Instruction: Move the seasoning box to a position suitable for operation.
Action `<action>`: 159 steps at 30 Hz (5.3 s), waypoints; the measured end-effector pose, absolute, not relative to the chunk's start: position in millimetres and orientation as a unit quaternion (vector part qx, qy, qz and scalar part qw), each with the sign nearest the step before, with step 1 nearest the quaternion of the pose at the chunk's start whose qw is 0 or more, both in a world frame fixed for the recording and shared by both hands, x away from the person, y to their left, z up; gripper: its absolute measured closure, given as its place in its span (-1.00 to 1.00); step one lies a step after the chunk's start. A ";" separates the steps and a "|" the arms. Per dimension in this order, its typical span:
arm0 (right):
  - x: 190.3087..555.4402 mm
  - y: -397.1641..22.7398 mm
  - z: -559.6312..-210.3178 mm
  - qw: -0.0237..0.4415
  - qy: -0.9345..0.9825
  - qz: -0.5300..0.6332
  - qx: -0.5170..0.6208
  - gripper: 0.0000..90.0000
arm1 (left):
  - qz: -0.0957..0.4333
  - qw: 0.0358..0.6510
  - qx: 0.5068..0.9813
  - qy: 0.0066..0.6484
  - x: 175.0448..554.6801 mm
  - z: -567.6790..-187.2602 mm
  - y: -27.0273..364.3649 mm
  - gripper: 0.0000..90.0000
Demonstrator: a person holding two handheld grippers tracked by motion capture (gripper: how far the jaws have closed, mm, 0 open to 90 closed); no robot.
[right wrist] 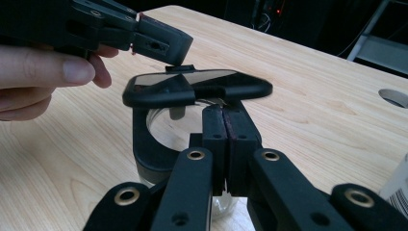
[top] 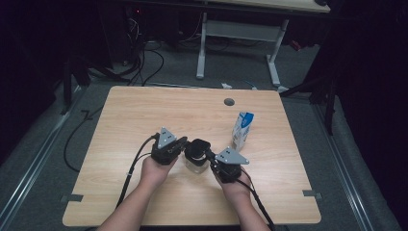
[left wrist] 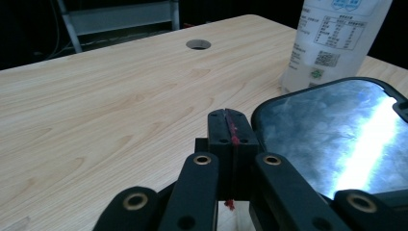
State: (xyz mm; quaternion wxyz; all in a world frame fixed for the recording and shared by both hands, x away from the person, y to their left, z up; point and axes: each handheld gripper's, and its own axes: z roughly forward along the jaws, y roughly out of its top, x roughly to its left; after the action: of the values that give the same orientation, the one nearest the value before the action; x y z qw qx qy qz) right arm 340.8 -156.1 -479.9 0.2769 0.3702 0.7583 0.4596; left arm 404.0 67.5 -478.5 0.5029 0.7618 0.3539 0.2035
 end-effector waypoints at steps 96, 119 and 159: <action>341.7 -156.3 -487.5 0.256 0.763 0.477 0.353 1.00 | 0.213 0.520 0.735 0.378 373.4 -469.1 70.1 1.00; 330.9 -186.1 -473.2 0.281 0.745 0.464 0.388 0.71 | 0.217 0.440 0.800 0.344 336.5 -497.3 122.8 0.44; 376.1 -242.2 -487.0 0.330 0.672 0.408 0.523 1.00 | 0.188 0.475 0.777 0.368 322.5 -516.6 165.2 -0.03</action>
State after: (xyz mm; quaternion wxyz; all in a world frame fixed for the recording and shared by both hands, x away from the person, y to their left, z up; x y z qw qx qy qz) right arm 376.1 -242.2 -487.0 0.3296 0.5227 0.6719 0.4083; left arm 322.5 165.2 -516.6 0.4750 0.7772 0.3675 0.1877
